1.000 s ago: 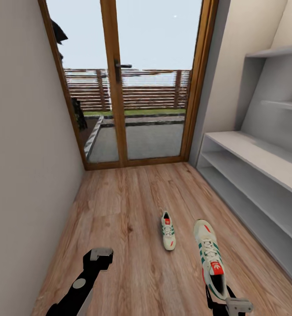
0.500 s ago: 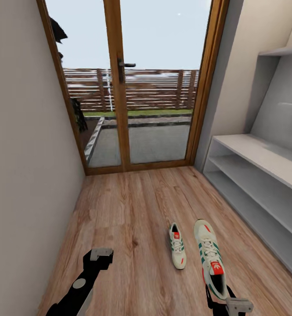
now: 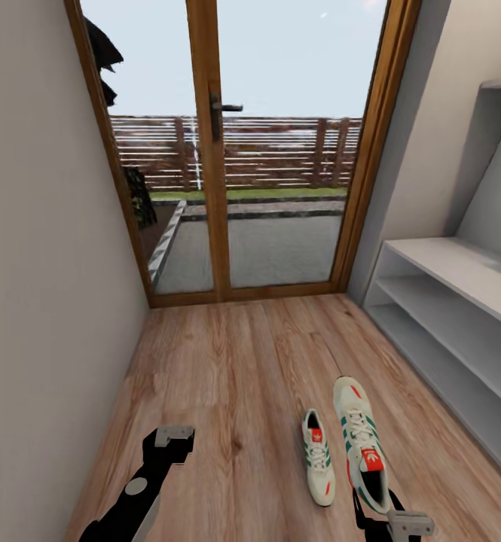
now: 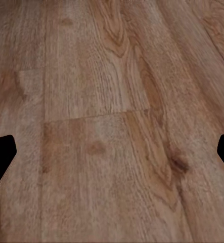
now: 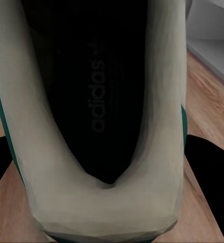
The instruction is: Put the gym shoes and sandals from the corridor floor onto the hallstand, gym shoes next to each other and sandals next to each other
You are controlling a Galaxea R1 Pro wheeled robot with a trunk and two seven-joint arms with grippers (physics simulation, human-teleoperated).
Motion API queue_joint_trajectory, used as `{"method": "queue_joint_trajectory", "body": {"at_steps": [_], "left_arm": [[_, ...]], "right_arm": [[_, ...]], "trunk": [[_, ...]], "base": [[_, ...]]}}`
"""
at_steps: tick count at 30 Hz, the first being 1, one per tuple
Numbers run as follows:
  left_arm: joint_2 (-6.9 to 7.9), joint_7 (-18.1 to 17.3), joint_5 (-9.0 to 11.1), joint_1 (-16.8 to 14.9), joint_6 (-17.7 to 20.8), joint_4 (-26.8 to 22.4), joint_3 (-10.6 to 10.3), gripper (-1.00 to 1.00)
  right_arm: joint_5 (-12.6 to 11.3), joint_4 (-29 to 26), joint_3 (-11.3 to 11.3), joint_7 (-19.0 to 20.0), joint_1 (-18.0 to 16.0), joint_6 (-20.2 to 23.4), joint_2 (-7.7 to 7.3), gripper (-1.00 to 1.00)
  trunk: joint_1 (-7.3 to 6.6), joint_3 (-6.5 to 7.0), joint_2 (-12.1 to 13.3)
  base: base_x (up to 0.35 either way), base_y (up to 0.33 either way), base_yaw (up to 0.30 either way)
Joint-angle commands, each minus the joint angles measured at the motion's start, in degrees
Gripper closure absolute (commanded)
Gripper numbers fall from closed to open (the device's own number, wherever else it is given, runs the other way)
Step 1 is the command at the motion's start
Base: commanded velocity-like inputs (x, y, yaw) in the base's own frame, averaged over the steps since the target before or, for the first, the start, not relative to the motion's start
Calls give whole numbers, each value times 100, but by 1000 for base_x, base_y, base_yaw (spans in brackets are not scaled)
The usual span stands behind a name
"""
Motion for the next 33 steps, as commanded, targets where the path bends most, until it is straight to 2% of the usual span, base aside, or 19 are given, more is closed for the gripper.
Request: {"method": "queue_joint_trajectory", "body": {"at_steps": [1,18,33], "left_arm": [[3,39,6,-3,-18,4,-25,-100],[4,39,8,-3,-18,1,-23,-100],[4,47,7,-3,-18,-1,-26,-100]], "right_arm": [[-22,1,16,-4,-3,-14,-3,100],[-22,1,16,-5,-3,-13,-5,100],[-22,1,16,-4,-3,-13,-5,100]], "trunk": [[2,-5,-2],[2,-7,-2],[2,-7,-2]], "base": [[317,7,20],[310,115,3],[68,41,0]]}}
